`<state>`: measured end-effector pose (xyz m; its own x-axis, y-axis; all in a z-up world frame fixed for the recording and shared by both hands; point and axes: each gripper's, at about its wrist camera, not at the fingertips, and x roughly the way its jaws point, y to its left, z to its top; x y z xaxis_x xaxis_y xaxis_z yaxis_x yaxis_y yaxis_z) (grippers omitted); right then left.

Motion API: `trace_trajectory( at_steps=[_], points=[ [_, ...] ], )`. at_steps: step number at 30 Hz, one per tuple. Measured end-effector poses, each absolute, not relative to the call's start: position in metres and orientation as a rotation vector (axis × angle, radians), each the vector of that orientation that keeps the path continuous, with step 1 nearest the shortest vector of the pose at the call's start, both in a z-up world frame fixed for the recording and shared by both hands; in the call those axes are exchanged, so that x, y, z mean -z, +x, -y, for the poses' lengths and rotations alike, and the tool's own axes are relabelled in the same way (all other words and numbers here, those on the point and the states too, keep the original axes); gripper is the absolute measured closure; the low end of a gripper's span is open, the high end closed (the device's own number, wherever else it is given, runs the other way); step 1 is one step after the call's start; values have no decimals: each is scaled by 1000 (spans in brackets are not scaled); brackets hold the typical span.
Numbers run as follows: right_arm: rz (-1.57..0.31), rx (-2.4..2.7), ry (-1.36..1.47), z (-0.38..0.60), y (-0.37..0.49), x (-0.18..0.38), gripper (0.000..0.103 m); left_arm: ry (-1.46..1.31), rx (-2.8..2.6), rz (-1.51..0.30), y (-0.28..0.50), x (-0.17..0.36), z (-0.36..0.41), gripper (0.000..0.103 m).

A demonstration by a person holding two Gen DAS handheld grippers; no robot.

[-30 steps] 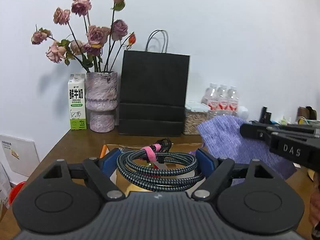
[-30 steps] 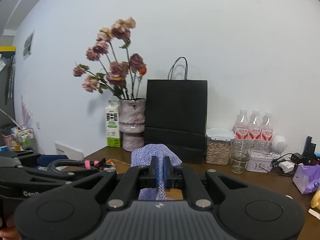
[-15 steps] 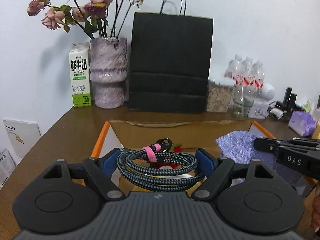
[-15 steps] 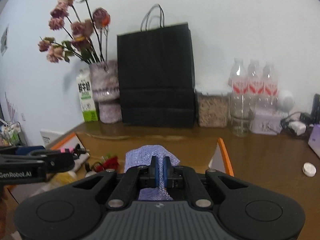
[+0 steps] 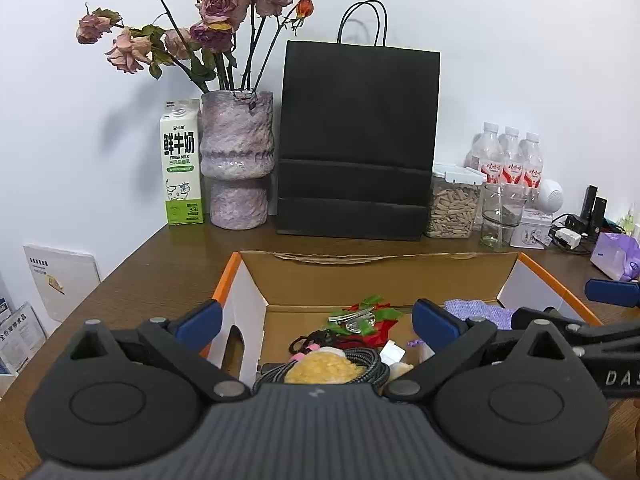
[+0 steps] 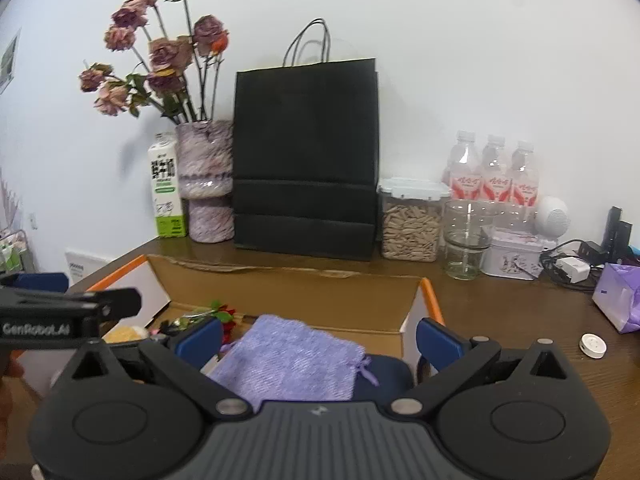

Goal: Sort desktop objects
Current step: 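Open both grippers to drop the cable and bag into the box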

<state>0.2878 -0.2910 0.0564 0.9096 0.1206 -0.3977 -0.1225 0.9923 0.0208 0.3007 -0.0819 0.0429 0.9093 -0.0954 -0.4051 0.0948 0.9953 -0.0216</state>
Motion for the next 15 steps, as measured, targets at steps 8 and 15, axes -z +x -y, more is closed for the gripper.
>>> trace_trajectory(
  at_steps=[8,15],
  points=[
    [-395,-140,-33,281,277,-60,0,5,90,-412,297,-45,82,0],
    [-372,-138,-46,279,264,-66,0,14,94,-380,284,-58,81,0]
  ],
)
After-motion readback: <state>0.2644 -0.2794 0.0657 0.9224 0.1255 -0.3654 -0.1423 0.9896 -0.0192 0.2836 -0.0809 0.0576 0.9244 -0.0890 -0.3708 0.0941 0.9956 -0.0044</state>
